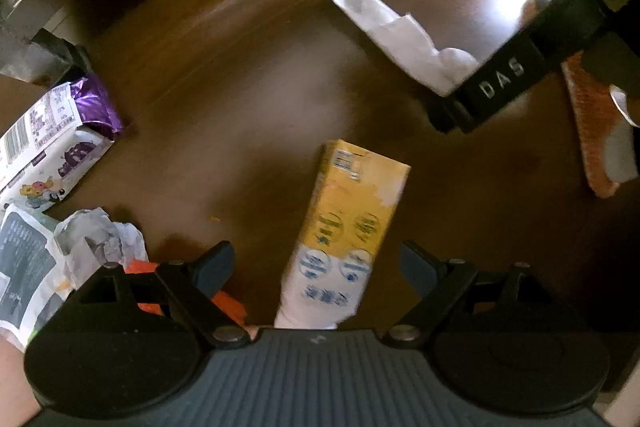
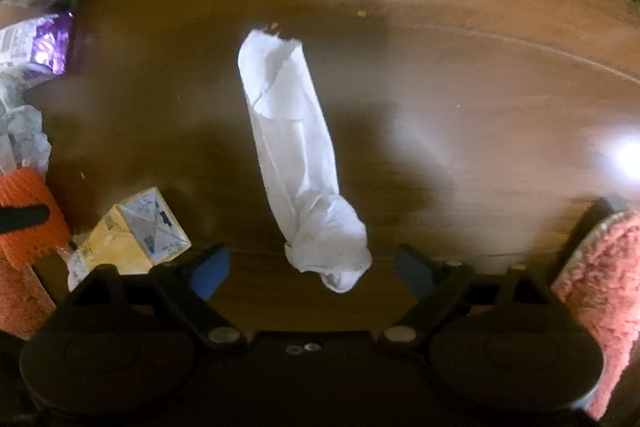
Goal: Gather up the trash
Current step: 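Close left tool on yellow milk carton while right tool grasps white tissue, then carry carton and tissue up over the teal wastebasket with both tools, then open both tools, dropping carton and tissue into the wastebasket, then withdraw both tools and lower them to the floor trash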
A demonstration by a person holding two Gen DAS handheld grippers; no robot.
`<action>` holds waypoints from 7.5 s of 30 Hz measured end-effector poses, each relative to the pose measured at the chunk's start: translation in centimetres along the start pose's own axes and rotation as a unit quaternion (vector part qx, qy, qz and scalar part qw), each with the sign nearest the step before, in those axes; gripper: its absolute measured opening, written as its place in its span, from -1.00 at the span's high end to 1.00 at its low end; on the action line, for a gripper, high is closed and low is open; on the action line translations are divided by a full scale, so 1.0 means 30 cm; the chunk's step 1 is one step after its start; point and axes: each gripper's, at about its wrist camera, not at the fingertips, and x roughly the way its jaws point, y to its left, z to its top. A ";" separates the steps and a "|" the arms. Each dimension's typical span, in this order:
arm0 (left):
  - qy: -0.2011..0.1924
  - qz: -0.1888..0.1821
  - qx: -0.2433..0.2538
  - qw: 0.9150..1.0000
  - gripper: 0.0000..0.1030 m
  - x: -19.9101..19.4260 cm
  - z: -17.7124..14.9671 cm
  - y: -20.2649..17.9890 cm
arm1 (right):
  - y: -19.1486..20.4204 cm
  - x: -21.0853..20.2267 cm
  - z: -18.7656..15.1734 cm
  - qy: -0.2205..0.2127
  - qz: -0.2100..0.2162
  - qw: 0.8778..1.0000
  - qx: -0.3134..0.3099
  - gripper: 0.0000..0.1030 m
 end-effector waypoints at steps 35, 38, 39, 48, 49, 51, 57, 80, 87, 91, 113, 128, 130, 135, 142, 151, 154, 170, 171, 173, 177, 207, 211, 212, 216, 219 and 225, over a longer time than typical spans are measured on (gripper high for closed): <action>0.005 0.014 -0.069 0.997 0.15 -0.298 -0.001 0.061 | 0.134 -0.418 -0.152 -0.039 0.017 0.998 -0.035 0.44; -0.015 0.018 -0.087 0.996 0.15 -0.426 -0.013 0.061 | 0.155 -0.527 -0.197 -0.066 0.038 0.996 -0.044 0.45; -0.023 0.020 -0.094 0.995 0.15 -0.471 -0.020 0.057 | 0.163 -0.578 -0.215 -0.078 0.043 0.995 -0.048 0.45; -0.124 0.045 -0.148 0.980 0.16 -0.893 -0.084 -0.017 | 0.193 -0.956 -0.390 -0.188 0.076 0.976 -0.074 0.45; -0.138 0.046 -0.158 0.977 0.15 -0.944 -0.099 -0.026 | 0.196 -1.005 -0.417 -0.203 0.079 0.973 -0.077 0.45; -0.161 0.053 -0.171 0.971 0.16 -1.028 -0.123 -0.047 | 0.192 -1.078 -0.461 -0.228 0.086 0.966 -0.085 0.45; -0.238 0.075 -0.201 0.947 0.16 -1.266 -0.186 -0.118 | 0.187 -1.304 -0.595 -0.302 0.095 0.941 -0.118 0.45; -0.451 0.100 -0.239 0.854 0.17 -2.019 -0.149 -0.197 | 0.233 -2.022 -0.567 -0.478 0.059 0.860 -0.171 0.45; -0.495 0.113 -0.246 0.826 0.17 -2.222 -0.026 -0.142 | 0.274 -2.174 -0.415 -0.515 0.037 0.839 -0.170 0.45; -0.508 0.124 -0.251 0.814 0.17 -2.287 0.076 -0.087 | 0.285 -2.215 -0.315 -0.514 0.030 0.841 -0.162 0.45; -0.387 0.165 -0.240 0.875 0.16 -2.040 0.556 0.170 | 0.300 -2.078 0.133 -0.437 0.002 0.881 -0.179 0.39; -0.352 0.160 -0.244 0.889 -0.02 -1.949 0.611 0.193 | 0.321 -2.093 0.124 -0.444 -0.037 0.873 -0.198 0.09; -0.358 0.164 -0.242 0.887 -0.10 -1.956 0.606 0.185 | 0.328 -2.101 0.102 -0.450 -0.043 0.869 -0.201 0.05; -0.368 0.166 -0.240 0.883 -0.22 -1.988 0.564 0.156 | 0.315 -2.131 0.046 -0.463 -0.046 0.863 -0.199 -0.05; -0.391 0.170 -0.230 0.875 -0.33 -2.052 0.485 0.087 | 0.278 -2.184 -0.047 -0.480 -0.035 0.855 -0.193 -0.18; -0.413 0.182 -0.214 0.866 -0.34 -2.139 0.300 -0.027 | 0.285 -2.237 -0.261 -0.496 -0.018 0.844 -0.202 -0.24; -0.421 0.187 -0.217 0.861 -0.43 -2.162 0.216 -0.064 | 0.290 -2.242 -0.335 -0.497 -0.008 0.843 -0.205 -0.28; -0.437 0.155 -0.255 0.848 -0.53 -2.116 -0.251 -0.187 | 0.354 -2.113 -0.661 -0.486 0.030 0.840 -0.239 -0.56; -0.438 0.150 -0.257 0.848 -0.53 -2.104 -0.278 -0.187 | 0.362 -2.095 -0.670 -0.482 0.032 0.842 -0.241 -0.56; -0.439 0.145 -0.261 0.848 -0.53 -2.077 -0.329 -0.180 | 0.380 -2.054 -0.679 -0.473 0.038 0.846 -0.244 -0.59; -0.446 0.126 -0.274 0.843 -0.60 -2.019 -0.416 -0.138 | 0.417 -1.961 -0.686 -0.458 0.040 0.851 -0.252 -0.60; -0.241 0.107 -0.361 0.895 -0.73 -0.928 -0.449 0.524 | 0.637 -0.825 -0.239 -0.239 0.068 0.925 -0.288 -0.95; -0.204 0.098 -0.363 0.904 -0.73 -0.750 -0.417 0.582 | 0.655 -0.645 -0.185 -0.194 0.056 0.933 -0.297 -0.95; -0.194 0.095 -0.365 0.906 -0.73 -0.706 -0.410 0.598 | 0.660 -0.609 -0.175 -0.185 0.056 0.935 -0.297 -0.95; -0.158 0.059 -0.390 0.905 -0.73 -0.538 -0.396 0.678 | 0.680 -0.460 -0.145 -0.136 0.068 0.942 -0.298 -0.95; -0.138 0.034 -0.409 0.902 -0.73 -0.431 -0.403 0.731 | 0.711 -0.352 -0.135 -0.102 0.068 0.944 -0.305 -0.95; -0.103 -0.011 -0.416 0.903 -0.73 -0.227 -0.416 0.801 | 0.762 -0.181 -0.102 -0.053 0.072 0.953 -0.290 -0.95</action>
